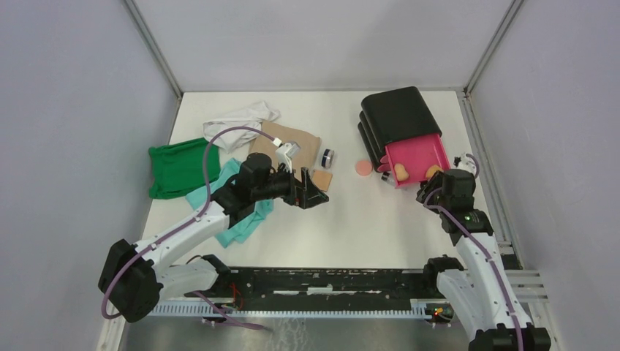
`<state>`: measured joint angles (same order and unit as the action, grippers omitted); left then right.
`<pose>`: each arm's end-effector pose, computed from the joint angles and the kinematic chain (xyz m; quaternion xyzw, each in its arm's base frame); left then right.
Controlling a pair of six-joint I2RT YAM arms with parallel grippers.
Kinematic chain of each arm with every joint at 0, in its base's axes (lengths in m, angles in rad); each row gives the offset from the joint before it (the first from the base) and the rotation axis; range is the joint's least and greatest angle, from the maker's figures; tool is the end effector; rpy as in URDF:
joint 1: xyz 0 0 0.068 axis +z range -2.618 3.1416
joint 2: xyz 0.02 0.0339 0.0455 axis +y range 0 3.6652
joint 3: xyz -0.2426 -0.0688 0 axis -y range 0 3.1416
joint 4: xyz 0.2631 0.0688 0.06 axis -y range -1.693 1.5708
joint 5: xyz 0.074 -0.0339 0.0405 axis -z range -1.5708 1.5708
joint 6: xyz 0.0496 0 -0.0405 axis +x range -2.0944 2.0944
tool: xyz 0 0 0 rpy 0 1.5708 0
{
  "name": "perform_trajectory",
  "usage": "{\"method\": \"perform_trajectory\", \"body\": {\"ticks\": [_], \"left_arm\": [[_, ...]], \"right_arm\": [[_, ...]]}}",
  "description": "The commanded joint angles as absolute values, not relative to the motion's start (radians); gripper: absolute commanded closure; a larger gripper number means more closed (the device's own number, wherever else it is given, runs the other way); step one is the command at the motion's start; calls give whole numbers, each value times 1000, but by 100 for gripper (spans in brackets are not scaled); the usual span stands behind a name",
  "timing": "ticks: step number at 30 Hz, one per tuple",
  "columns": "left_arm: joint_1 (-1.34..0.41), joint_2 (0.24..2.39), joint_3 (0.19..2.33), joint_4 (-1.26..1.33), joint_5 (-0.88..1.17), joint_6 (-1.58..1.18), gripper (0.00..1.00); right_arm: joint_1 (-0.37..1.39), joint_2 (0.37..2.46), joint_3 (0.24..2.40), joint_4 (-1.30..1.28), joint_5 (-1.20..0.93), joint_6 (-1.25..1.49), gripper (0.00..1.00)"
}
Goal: Organize the makeup
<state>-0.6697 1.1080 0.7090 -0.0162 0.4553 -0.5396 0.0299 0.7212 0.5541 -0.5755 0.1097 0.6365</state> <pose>0.2106 -0.1946 0.2358 0.1761 0.8063 -0.4580 0.3303 0.1981 0.0005 0.2057 0.2941 0.8658 0.0840 0.3961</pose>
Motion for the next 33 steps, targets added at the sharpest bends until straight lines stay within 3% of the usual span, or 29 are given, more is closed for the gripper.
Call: {"method": "perform_trajectory", "body": {"ticks": [1, 12, 24, 33], "left_arm": [[-669, 1099, 721, -1, 468, -488, 1], [-669, 1146, 710, 3, 482, -494, 1], [-669, 1164, 720, 4, 486, -489, 1], [-669, 1169, 720, 2, 483, -491, 1]], "right_arm": [[26, 713, 551, -343, 91, 493, 56], [26, 842, 622, -226, 44, 338, 57], [24, 1095, 775, -66, -89, 368, 56], [24, 1209, 814, 31, -64, 343, 54]]}}
